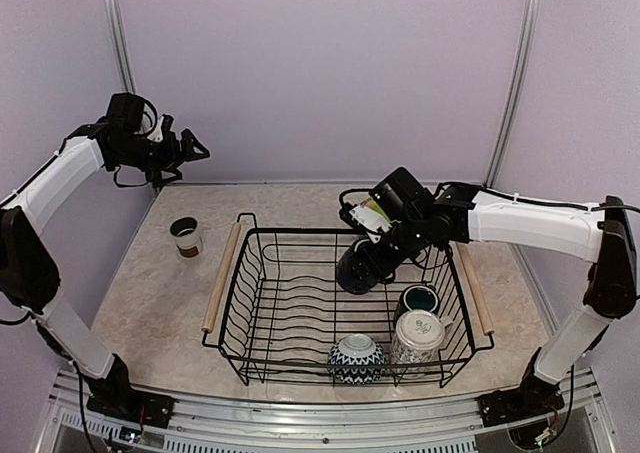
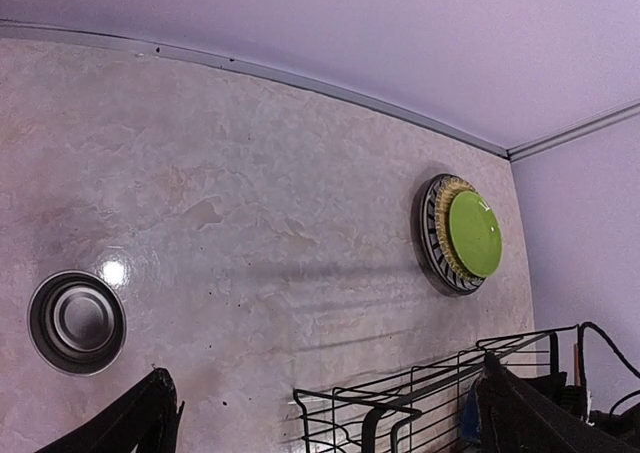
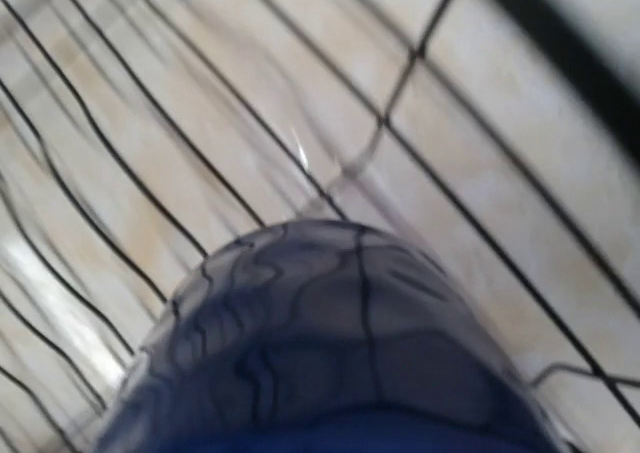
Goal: Unload the mixed dishes from the dish rack
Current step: Grab the cup from the dish rack, then pass from the right arm to the left
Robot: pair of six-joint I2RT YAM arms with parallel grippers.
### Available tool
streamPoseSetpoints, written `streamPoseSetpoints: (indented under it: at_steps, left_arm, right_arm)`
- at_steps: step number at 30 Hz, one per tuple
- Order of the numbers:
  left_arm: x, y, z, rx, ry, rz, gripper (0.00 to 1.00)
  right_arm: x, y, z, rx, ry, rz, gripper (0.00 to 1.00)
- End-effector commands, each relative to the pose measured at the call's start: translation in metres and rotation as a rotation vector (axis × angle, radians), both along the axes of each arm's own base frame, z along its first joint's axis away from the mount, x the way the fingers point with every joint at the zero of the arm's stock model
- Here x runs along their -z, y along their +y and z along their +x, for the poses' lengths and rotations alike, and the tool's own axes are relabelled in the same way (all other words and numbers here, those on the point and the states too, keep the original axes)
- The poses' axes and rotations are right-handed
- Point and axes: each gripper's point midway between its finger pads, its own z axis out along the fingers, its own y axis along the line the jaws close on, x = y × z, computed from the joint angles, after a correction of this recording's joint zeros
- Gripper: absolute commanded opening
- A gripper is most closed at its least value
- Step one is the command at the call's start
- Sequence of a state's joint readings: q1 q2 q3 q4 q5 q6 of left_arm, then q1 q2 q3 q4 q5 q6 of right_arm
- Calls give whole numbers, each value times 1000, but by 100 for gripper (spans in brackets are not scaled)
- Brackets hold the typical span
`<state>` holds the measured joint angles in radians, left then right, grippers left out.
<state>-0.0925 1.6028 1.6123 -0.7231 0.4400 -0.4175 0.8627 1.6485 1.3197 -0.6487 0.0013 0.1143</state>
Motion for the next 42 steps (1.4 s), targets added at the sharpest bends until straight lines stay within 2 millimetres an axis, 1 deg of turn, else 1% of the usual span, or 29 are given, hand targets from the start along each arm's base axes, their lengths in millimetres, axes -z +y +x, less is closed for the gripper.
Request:
streamPoseSetpoints:
  at_steps: [1, 3, 6, 9, 11, 12, 13, 16, 18, 20, 23, 27, 30, 34, 39, 42]
  left_arm:
    - [-18, -10, -10, 42, -67, -8, 99]
    - [-24, -16, -14, 69, -92, -23, 99]
    - [-38, -32, -24, 139, -145, -52, 99]
    - [-50, -57, -39, 240, -200, -86, 99]
    - [-61, -78, -56, 340, -239, -140, 98]
    - [-69, -93, -70, 425, -255, -198, 95]
    - [-78, -105, -82, 492, -273, -253, 94]
    - [-97, -138, -121, 697, -302, -403, 94]
    - [-101, -157, -141, 789, -302, -450, 95]
    - [-100, -173, -157, 858, -285, -475, 96]
    - [-96, -191, -173, 933, -260, -500, 94]
    - [-92, -202, -182, 979, -223, -549, 91]
    - [-92, -207, -185, 1005, -203, -582, 86]
    - [-85, -215, -187, 1023, -167, -594, 82]
    - [-82, -219, -189, 1033, -158, -598, 69]
    - [-82, -220, -190, 1046, -153, -611, 57]
  right_arm:
    - [-48, 23, 3, 15, -48, 245, 0]
    - [-64, 30, -2, -1, -50, 330, 0]
    - [-100, 40, -4, -16, -90, 491, 0]
    - [-138, 44, -8, -26, -141, 648, 0]
    - [-161, 43, -10, -26, -184, 736, 0]
    - [-170, 42, -11, -28, -197, 766, 0]
    - [-183, 43, -11, -37, -224, 805, 0]
    - [-210, 45, -10, -57, -276, 883, 0]
    - [-224, 51, -12, -88, -297, 938, 0]
    - [-236, 56, -13, -118, -309, 988, 0]
    - [-245, 62, -12, -145, -319, 1042, 0]
    - [-259, 64, -16, -169, -344, 1150, 0]
    - [-259, 70, -16, -194, -328, 1180, 0]
    - [-258, 79, -16, -220, -316, 1219, 0]
    - [-253, 91, -13, -250, -289, 1255, 0]
    - [-250, 96, -12, -259, -286, 1275, 0]
